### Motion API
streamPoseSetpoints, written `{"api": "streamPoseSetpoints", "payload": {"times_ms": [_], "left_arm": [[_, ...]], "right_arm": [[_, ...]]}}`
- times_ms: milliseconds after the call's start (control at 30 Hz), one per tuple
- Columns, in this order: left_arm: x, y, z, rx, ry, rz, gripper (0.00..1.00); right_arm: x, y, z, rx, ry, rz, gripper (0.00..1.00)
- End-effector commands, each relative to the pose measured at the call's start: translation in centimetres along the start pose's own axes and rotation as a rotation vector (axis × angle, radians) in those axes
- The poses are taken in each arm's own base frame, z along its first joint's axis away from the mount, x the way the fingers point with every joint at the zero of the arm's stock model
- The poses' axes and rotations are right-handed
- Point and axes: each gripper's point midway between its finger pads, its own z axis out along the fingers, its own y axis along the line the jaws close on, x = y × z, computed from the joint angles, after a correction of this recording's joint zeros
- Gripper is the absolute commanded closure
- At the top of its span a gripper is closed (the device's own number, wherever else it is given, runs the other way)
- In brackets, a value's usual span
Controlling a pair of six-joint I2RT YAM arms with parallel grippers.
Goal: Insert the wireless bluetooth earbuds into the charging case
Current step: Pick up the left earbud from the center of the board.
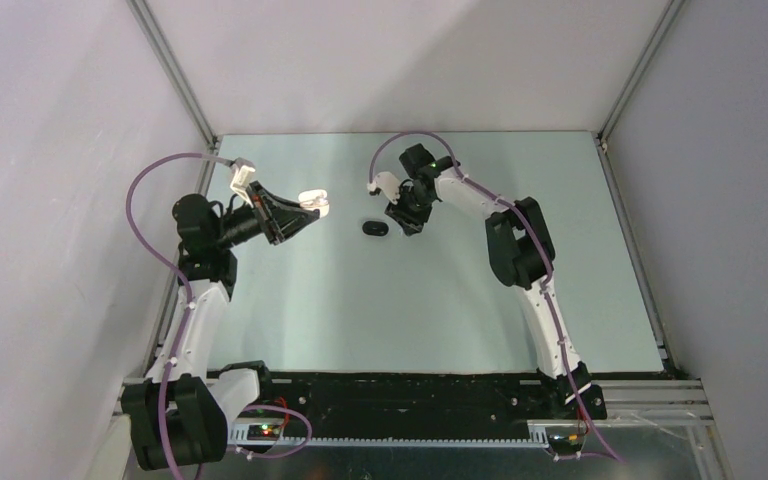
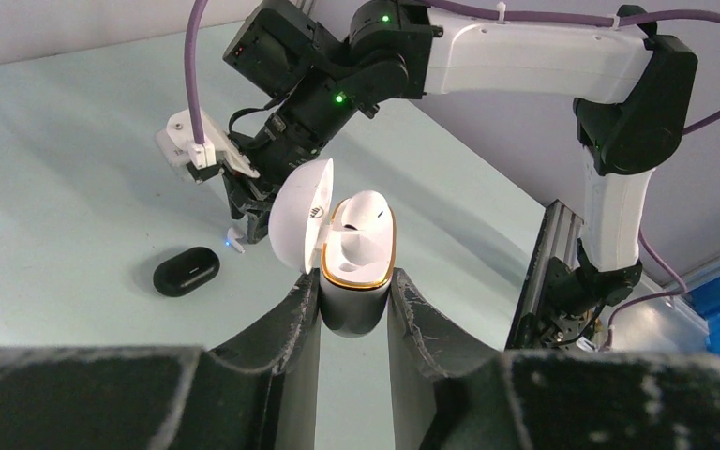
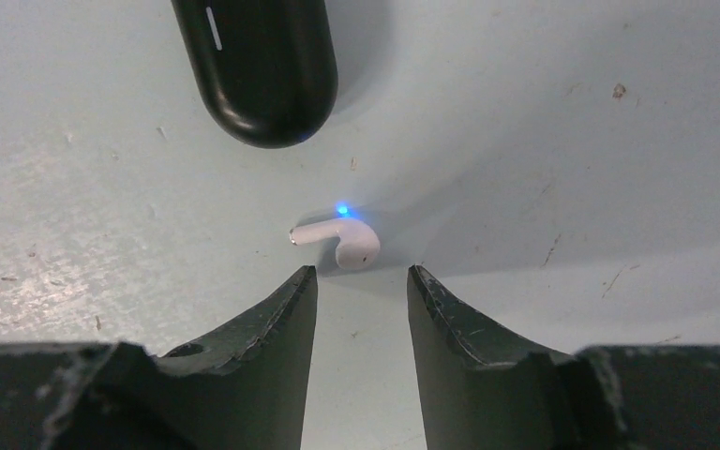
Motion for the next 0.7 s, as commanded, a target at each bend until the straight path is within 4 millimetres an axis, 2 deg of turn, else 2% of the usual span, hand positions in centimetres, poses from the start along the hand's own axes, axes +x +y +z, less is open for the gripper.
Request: {"api": "streamPoseSetpoints", "payload": {"times_ms": [0,167,367,667], "left_arm": [[-0.9,0.1,-0.1,-0.016,-0.014,0.045,1.0],[-0.7,0.3,-0.2,-0.027,-0.018,0.043,1.0],[-0.7,0.5,-0.3,-0.033,-0.017,0.042,1.0],[-0.8,1.2,-0.2,-0.045,-0.017,0.037,1.0]], "right_arm": [[-1.0,0.2,-0.4,-0.048,-0.035,-0.046,0.54],[-0.9,0.6,0.2,-0.066,-0.017,-0.071,0.54],[-1.2,0.1,0.6,-0.048,-0.004,-0.085,0.54],[-0.3,-1.0,-0.8,-0.03,0.009,-0.097,0.54]]}}
